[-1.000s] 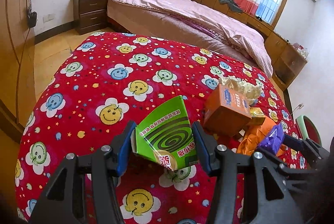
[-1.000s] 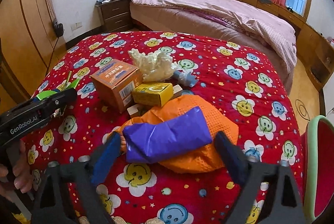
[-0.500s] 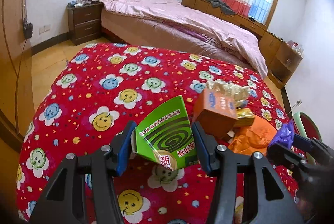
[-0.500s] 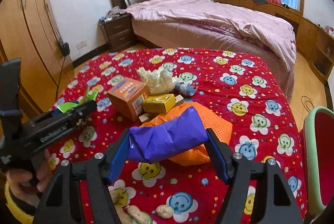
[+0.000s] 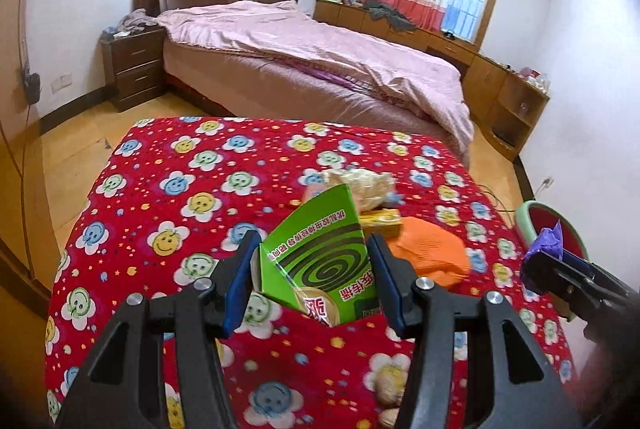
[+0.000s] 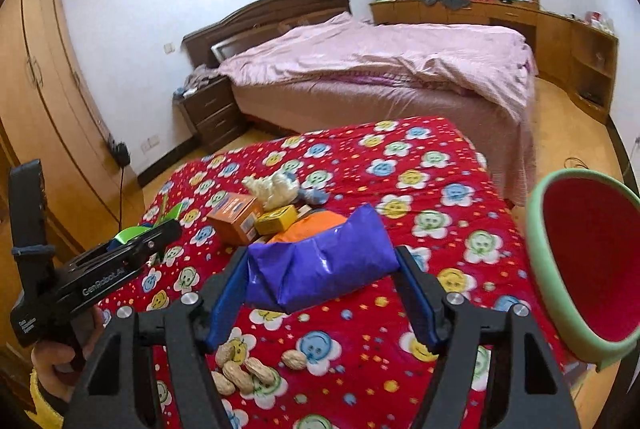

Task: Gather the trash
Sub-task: 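Carry the green box and purple bag over the red bucket and open both tools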

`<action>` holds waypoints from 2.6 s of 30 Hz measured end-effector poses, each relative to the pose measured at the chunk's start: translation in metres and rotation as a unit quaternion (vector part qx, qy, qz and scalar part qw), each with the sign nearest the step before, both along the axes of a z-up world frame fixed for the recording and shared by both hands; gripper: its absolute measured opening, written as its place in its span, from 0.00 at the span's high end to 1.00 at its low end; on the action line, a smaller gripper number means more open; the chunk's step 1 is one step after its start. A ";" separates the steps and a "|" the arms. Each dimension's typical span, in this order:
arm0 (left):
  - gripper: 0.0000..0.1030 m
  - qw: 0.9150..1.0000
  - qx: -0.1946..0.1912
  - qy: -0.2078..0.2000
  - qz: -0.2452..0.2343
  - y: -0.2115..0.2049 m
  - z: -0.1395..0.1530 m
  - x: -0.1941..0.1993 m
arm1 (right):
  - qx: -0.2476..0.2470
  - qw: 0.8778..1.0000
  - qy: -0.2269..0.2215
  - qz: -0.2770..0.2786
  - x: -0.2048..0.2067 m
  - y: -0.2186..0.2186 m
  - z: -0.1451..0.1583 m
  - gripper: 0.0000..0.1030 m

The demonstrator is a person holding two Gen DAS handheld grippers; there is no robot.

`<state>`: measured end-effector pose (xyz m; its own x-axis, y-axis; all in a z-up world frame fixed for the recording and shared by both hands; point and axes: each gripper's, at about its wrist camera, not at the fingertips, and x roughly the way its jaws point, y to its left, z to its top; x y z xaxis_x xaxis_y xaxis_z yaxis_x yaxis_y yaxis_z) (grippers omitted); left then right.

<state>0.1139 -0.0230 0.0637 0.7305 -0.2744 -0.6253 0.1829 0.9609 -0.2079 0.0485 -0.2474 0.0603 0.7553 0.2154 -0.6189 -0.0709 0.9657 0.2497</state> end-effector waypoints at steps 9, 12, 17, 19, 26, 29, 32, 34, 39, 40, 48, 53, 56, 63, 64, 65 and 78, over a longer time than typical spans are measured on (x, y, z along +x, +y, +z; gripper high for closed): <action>0.47 0.999 -0.004 -0.005 -0.040 -0.033 0.022 -0.023 | 0.032 0.998 -0.020 -0.044 -0.037 -0.043 0.015 0.30; 0.47 0.998 0.000 -0.009 -0.058 -0.052 0.029 -0.031 | 0.042 0.997 -0.023 -0.062 -0.048 -0.061 0.018 0.30; 0.47 0.996 -0.006 0.000 -0.091 -0.082 0.036 -0.038 | 0.058 0.994 -0.024 -0.094 -0.066 -0.093 0.020 0.30; 0.47 0.994 -0.010 0.007 -0.106 -0.096 0.037 -0.040 | 0.063 0.992 -0.022 -0.107 -0.072 -0.109 0.020 0.30; 0.47 0.989 -0.009 0.018 -0.148 -0.142 0.039 -0.044 | 0.072 0.986 -0.016 -0.147 -0.090 -0.158 0.016 0.30; 0.47 0.985 -0.004 0.024 -0.171 -0.164 0.038 -0.044 | 0.074 0.983 -0.013 -0.167 -0.095 -0.180 0.010 0.30; 0.47 0.982 0.005 0.025 -0.188 -0.187 0.036 -0.042 | 0.083 0.979 -0.004 -0.185 -0.099 -0.202 0.001 0.30; 0.47 0.980 0.012 0.026 -0.198 -0.206 0.034 -0.039 | 0.088 0.977 0.002 -0.196 -0.101 -0.218 -0.005 0.30; 0.47 0.973 0.021 0.032 -0.226 -0.248 0.025 -0.034 | 0.099 0.971 0.014 -0.218 -0.104 -0.248 -0.018 0.30; 0.47 0.972 0.023 0.033 -0.231 -0.255 0.023 -0.033 | 0.101 0.970 0.015 -0.222 -0.105 -0.253 -0.020 0.30; 0.47 0.960 0.050 0.040 -0.273 -0.315 0.001 -0.026 | 0.103 0.965 0.023 -0.241 -0.107 -0.284 -0.030 0.30; 0.46 0.954 0.066 0.038 -0.289 -0.338 -0.010 -0.020 | 0.103 0.963 0.024 -0.247 -0.100 -0.298 -0.035 0.29; 0.46 0.953 0.075 0.041 -0.292 -0.347 -0.017 -0.016 | 0.106 0.963 0.030 -0.247 -0.094 -0.303 -0.039 0.29; 0.43 0.955 0.061 0.054 -0.285 -0.348 -0.024 -0.010 | 0.102 0.964 0.035 -0.242 -0.085 -0.305 -0.042 0.29; 0.43 0.955 0.060 0.056 -0.284 -0.349 -0.025 -0.009 | 0.101 0.965 0.036 -0.241 -0.085 -0.305 -0.042 0.29; 0.43 0.956 0.059 0.058 -0.282 -0.349 -0.026 -0.009 | 0.100 0.965 0.036 -0.241 -0.083 -0.305 -0.042 0.29; 0.43 0.963 0.041 0.065 -0.257 -0.324 -0.018 -0.004 | 0.096 0.967 0.034 -0.233 -0.072 -0.297 -0.041 0.24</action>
<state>0.1098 -0.3467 0.0460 0.4252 -0.5239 -0.7381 0.6158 0.7651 -0.1883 -0.0236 -0.5445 0.0191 0.7569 -0.0231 -0.6531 0.3840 0.8244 0.4159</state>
